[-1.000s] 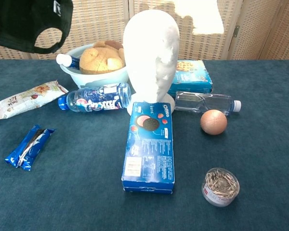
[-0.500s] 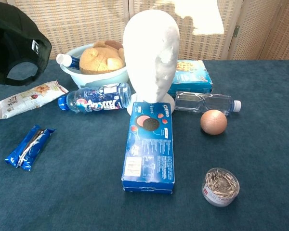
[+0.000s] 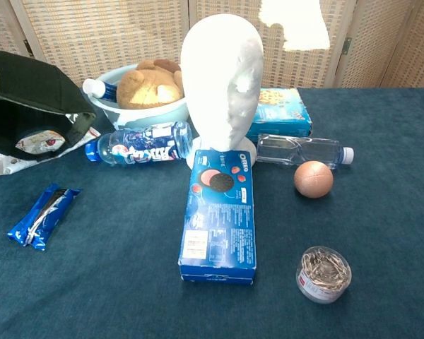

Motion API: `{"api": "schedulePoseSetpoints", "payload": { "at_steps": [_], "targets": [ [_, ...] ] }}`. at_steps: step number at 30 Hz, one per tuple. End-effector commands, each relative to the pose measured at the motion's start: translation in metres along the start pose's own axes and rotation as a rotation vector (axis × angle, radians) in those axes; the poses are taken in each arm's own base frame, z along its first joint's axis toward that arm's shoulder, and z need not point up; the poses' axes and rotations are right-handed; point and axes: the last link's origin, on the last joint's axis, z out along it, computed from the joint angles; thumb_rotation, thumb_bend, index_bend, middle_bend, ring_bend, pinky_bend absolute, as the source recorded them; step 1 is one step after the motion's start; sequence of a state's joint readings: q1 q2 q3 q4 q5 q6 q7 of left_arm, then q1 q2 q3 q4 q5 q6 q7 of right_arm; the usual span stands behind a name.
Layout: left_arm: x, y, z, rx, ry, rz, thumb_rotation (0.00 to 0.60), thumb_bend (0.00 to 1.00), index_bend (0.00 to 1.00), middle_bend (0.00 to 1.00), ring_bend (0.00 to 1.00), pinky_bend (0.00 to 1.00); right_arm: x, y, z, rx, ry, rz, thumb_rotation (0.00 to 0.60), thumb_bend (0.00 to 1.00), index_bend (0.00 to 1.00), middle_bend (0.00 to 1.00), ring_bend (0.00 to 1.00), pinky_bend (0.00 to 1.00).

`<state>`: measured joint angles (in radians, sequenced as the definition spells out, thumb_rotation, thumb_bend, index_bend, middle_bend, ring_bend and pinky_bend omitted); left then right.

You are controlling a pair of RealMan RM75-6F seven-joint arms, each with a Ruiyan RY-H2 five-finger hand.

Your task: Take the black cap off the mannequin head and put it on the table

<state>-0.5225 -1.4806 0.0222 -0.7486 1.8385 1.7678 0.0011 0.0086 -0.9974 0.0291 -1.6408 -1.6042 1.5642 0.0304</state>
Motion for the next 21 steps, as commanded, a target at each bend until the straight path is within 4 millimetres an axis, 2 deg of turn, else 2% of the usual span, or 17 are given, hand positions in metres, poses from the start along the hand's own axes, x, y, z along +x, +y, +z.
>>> {"api": "schedulePoseSetpoints", "payload": {
  "at_steps": [1,14,18,21],
  "targets": [
    [-0.012,0.010,0.005,-0.025,-0.023,-0.021,0.600,0.42,0.64,1.00,1.00,1.00,0.000,0.000,-0.001,-0.003,0.000,-0.001,0.600,0.25,0.24,0.24,0.17,0.20],
    [-0.050,0.030,0.011,-0.032,-0.155,-0.025,0.600,0.41,0.63,1.00,1.00,1.00,0.000,0.002,-0.003,-0.013,0.000,0.000,0.600,0.25,0.24,0.24,0.17,0.20],
    [-0.057,0.034,0.009,-0.008,-0.206,-0.024,0.600,0.40,0.57,1.00,1.00,1.00,-0.001,0.002,-0.004,-0.015,0.000,0.001,0.600,0.25,0.24,0.24,0.17,0.20],
    [-0.060,0.039,0.005,0.023,-0.251,-0.031,0.600,0.37,0.46,1.00,1.00,1.00,-0.001,0.003,-0.004,-0.020,0.000,0.001,0.600,0.25,0.24,0.24,0.17,0.20]
  ]
}}
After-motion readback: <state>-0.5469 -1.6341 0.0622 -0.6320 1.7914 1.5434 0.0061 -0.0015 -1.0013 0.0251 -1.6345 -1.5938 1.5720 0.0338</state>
